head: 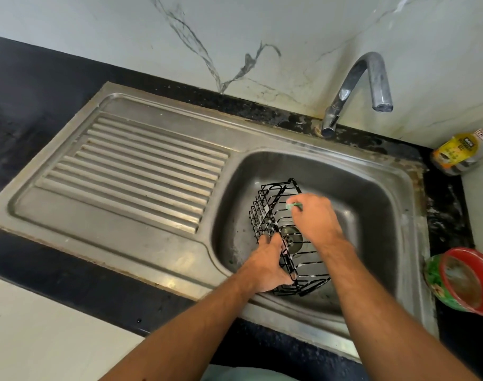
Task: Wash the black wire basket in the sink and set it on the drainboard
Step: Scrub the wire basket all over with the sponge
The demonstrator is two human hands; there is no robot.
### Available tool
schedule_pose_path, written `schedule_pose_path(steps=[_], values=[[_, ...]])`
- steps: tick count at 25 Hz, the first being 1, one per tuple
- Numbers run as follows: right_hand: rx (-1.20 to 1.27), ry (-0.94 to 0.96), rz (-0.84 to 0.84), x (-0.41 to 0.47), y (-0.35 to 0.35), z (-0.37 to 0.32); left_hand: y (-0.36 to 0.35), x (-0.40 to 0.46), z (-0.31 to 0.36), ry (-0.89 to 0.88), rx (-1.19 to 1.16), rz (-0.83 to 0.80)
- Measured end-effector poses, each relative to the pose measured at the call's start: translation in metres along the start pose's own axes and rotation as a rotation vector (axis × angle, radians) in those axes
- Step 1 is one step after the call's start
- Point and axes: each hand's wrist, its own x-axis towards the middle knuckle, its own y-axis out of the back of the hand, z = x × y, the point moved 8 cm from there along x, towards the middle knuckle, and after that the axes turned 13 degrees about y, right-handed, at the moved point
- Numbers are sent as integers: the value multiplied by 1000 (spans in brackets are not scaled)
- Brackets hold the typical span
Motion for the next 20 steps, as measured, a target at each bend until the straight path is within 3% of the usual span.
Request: schedule_pose_path(steps=[4, 9, 15, 20], values=[[80, 117, -77, 3, -16, -30, 4, -1, 1, -8, -43, 17], [-24, -129, 83, 6, 12, 15, 1, 1, -1, 4, -54, 4], [105, 71, -20, 17, -23, -23, 1, 2, -3, 16, -16, 25], [52, -69, 62, 17, -4, 8, -2, 3, -4, 36, -23, -4]])
